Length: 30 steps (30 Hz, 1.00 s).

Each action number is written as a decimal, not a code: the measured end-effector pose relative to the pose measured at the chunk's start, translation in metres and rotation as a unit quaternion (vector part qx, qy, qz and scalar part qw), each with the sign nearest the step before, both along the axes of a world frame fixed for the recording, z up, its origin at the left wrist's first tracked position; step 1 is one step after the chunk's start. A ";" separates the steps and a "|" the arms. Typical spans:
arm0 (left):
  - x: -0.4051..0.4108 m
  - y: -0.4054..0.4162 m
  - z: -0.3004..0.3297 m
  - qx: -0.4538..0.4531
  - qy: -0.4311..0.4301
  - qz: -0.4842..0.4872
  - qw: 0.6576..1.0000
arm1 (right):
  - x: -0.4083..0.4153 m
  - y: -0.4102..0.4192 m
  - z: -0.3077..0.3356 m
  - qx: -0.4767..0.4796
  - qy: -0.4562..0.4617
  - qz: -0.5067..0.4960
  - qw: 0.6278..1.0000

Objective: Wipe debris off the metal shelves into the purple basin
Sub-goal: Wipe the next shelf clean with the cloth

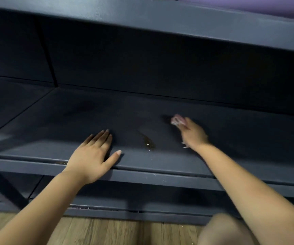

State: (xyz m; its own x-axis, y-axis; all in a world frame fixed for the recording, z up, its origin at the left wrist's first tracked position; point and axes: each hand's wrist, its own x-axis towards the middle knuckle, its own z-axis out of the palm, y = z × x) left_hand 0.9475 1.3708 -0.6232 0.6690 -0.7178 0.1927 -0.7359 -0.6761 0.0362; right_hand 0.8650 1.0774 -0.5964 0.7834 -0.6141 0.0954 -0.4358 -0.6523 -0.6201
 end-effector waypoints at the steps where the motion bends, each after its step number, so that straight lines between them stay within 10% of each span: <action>1: 0.001 0.000 -0.003 0.013 -0.009 0.006 1.000 | -0.002 -0.018 -0.003 -0.028 0.018 -0.029 0.999; 8: 0.005 -0.003 -0.005 0.016 -0.038 0.013 0.999 | 0.032 -0.044 -0.008 -0.069 0.093 -0.064 0.991; 20: 0.006 -0.001 -0.005 0.022 -0.056 -0.003 0.998 | 0.086 0.079 -0.007 0.014 0.012 0.242 0.970; 30: 0.019 0.024 -0.003 -0.028 0.004 0.013 1.000 | 0.044 -0.028 -0.005 -0.014 0.021 -0.014 1.000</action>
State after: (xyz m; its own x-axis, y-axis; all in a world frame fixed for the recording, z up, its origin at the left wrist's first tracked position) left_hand 0.9668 1.3947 -0.6260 0.6888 -0.6886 0.2268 -0.7177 -0.6918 0.0795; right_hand 0.9088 1.0499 -0.6016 0.7695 -0.6336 0.0800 -0.4802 -0.6567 -0.5815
